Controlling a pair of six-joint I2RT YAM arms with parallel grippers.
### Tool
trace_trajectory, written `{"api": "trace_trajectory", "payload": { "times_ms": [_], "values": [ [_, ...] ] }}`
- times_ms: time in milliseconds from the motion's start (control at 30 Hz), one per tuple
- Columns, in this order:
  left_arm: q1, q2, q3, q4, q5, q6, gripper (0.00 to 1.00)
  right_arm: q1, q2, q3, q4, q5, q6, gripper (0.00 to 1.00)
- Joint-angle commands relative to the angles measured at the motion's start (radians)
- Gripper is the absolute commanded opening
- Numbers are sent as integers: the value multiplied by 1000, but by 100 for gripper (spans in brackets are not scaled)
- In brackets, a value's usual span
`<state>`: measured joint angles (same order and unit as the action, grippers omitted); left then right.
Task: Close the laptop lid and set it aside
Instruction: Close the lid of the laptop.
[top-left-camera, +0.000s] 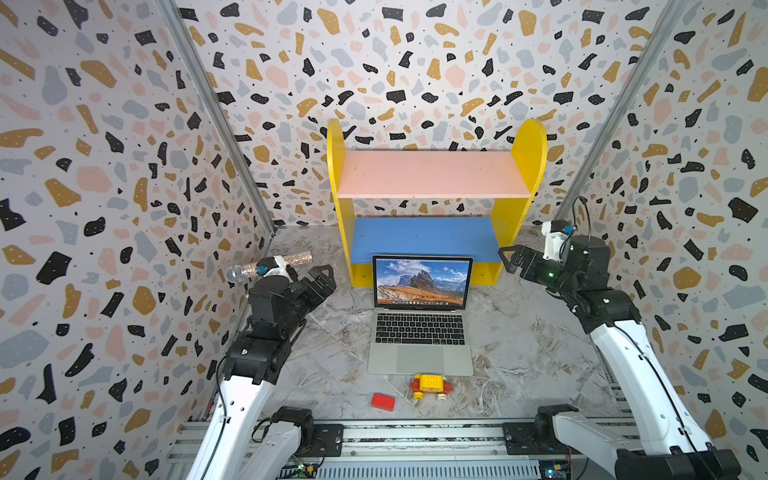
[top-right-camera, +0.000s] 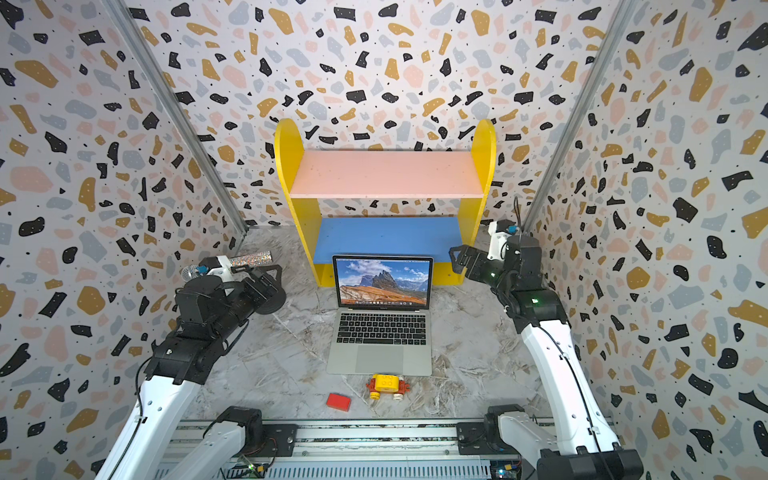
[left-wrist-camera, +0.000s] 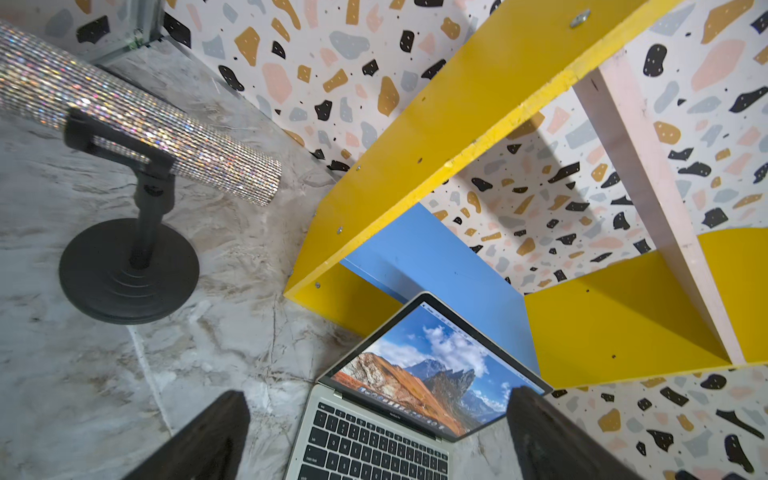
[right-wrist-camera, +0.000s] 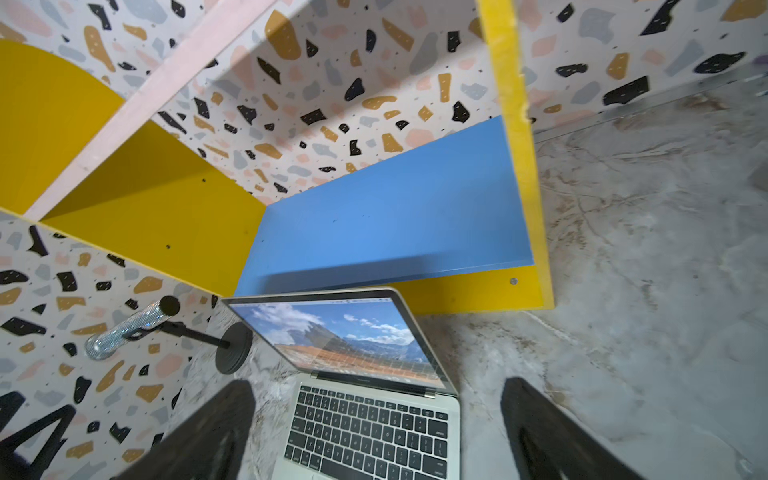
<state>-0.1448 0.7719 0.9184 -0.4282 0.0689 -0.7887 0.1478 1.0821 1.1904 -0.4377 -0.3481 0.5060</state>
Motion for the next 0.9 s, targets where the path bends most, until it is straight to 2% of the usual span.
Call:
{"api": "trace_trajectory", "payload": {
  "times_ms": [0, 267, 367, 500, 667, 767, 867],
  "values": [
    [-9, 3, 51, 0, 67, 52, 100, 47, 34, 61, -68, -23, -47, 93],
    [-50, 28, 77, -24, 104, 108, 100, 219, 151, 149, -96, 72, -83, 78],
    [-55, 30, 72, -21, 114, 112, 100, 270, 206, 193, -91, 86, -90, 68],
    [-56, 30, 66, -17, 112, 118, 100, 313, 283, 270, -120, 100, -118, 49],
    [-58, 39, 63, -10, 130, 120, 100, 327, 327, 305, -114, 112, -131, 35],
    [-58, 40, 57, -12, 135, 125, 100, 330, 345, 323, -104, 116, -142, 35],
    [-58, 35, 51, -19, 130, 135, 100, 333, 366, 354, -109, 123, -166, 45]
  ]
}}
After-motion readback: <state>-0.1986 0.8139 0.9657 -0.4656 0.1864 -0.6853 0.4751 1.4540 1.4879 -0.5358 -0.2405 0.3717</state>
